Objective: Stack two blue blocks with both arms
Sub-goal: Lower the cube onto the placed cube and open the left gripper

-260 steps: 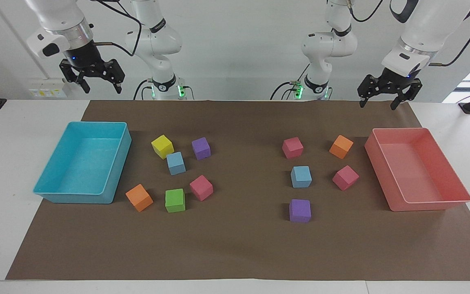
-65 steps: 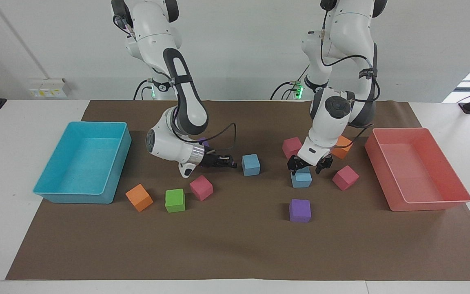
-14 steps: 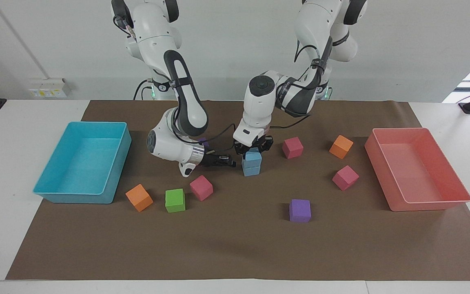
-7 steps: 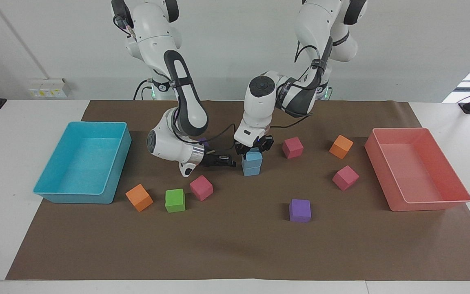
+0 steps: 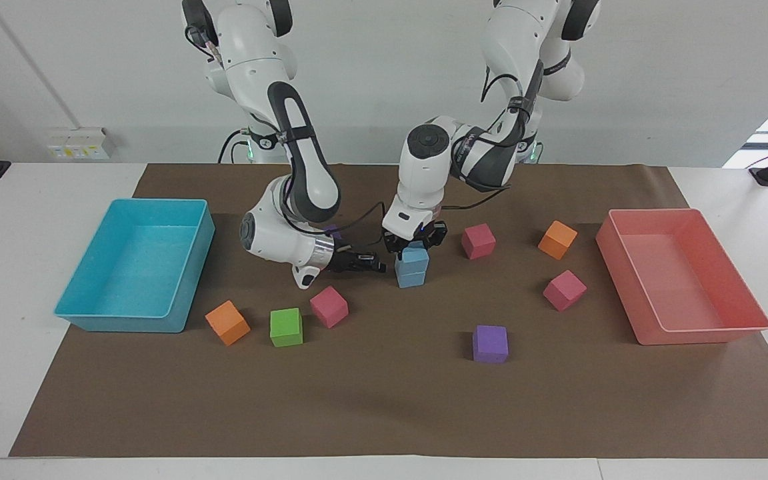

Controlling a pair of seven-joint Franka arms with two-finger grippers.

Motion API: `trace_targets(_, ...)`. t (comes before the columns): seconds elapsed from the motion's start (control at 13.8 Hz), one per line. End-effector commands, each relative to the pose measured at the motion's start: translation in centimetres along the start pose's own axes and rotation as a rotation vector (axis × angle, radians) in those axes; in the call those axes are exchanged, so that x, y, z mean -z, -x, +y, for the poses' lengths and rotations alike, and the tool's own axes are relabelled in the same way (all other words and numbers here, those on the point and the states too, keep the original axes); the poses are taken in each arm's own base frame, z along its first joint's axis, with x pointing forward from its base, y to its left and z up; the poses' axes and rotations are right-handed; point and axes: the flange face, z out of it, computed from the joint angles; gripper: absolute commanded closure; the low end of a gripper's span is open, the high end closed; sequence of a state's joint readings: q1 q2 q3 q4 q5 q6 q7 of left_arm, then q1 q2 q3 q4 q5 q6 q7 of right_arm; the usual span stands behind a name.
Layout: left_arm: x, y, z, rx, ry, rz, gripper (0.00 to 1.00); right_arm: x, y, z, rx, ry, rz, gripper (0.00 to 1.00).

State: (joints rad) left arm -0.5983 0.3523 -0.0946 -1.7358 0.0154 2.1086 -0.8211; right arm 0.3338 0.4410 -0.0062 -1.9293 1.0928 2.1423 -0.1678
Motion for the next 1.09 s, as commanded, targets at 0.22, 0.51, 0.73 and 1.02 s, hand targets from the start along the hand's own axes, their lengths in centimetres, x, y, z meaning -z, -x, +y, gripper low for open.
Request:
trace_targets(0.22, 0.39, 0.63, -0.42, -0.002, -0.016, 0.018, 0.85, 0.06, 0.35, 0.09, 0.002, -0.025, 0.017, 1.0)
trace_targets(0.51, 0.4, 0.77, -0.28, -0.005, -0.015, 0.019, 0.82, 0.06, 0.35, 0.08, 0.002, -0.025, 0.017, 1.0)
trace_targets(0.73, 0.4, 0.77, -0.28, -0.01, -0.015, 0.019, 0.81, 0.06, 0.35, 0.09, 0.002, -0.025, 0.017, 1.0)
trace_targets(1.02, 0.4, 0.77, -0.28, -0.014, -0.015, 0.019, 0.76, 0.06, 0.35, 0.09, 0.0, -0.025, 0.017, 1.0)
